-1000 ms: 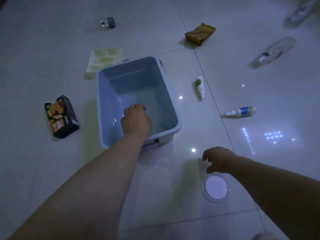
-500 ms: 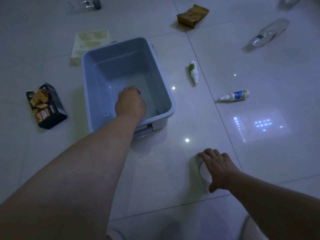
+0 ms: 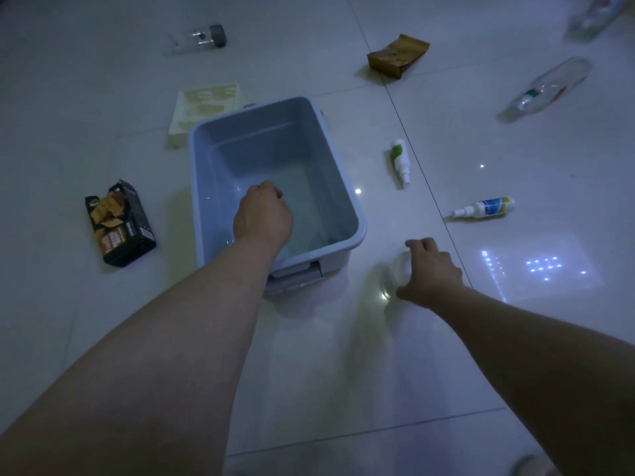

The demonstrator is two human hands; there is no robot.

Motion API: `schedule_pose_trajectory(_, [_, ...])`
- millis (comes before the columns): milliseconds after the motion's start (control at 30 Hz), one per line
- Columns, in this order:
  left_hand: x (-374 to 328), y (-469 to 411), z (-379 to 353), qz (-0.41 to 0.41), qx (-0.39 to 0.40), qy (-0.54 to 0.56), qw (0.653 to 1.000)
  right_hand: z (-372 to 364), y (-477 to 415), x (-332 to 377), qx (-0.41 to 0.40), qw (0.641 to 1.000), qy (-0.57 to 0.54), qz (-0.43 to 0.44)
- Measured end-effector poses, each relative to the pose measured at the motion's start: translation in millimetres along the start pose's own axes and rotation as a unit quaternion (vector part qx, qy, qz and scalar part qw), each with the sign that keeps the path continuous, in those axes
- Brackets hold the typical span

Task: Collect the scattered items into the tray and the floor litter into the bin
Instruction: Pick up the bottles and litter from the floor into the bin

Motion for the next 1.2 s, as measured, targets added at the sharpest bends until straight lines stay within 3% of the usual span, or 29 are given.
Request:
schedule_pose_trajectory(267, [4.1,-3.2,22.2,-0.006,-0.058,0.020,0.998,95.9,-35.7,48.5,-0.190,0.970,-0.153,-0.008])
schedule_pose_trajectory(467, [12.1,-8.1,36.3,-0.033,-0.114,-0.011,0.993,132.3,-31.5,96.8,-0.296,0.941,-0.144,0.079])
schedule_pose_trajectory(600, [20.6,-10.1,40.6,-0.024,-0.123,-0.029,0.992,125.2,-26.4,131.1,-0.266,0.943,-0.050,0.195])
schedule_pose_trajectory(733, [21.3,-12.0,34.0,-0.022,-0.095,-0.027,0.995,109.6,-28.2,143.2,-0.221,0.950,0.016,0.220])
schedule_pose_trajectory(967, [-15.0,-18.7,14.7,-0.042,-0.060,0.041,0.996,115.4,-44.2,106.2,-0.309,0.932,-0.095,0.167])
schedule_pose_trajectory(1067, [-42.0,-20.8,2.6,-0.072,-0.047,0.063,0.994,117.5,-56.5,63.2,-0.269,0.950,-0.013,0.156])
schedule_pose_trajectory(1200, [-83.0,-17.5,-23.1,-0.110,-0.025,0.071,0.991,111.2,-72.3,-16.4,-0.172,0.981,0.053,0.068])
Point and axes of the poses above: each hand's wrist, its own y-axis away from the middle knuckle, its own z-axis out of the back of the hand, x = y × z, the point moved 4 cm from there along -y, towards the middle knuckle, and after that the axes turned 14 degrees about y, right-handed, at the moved point
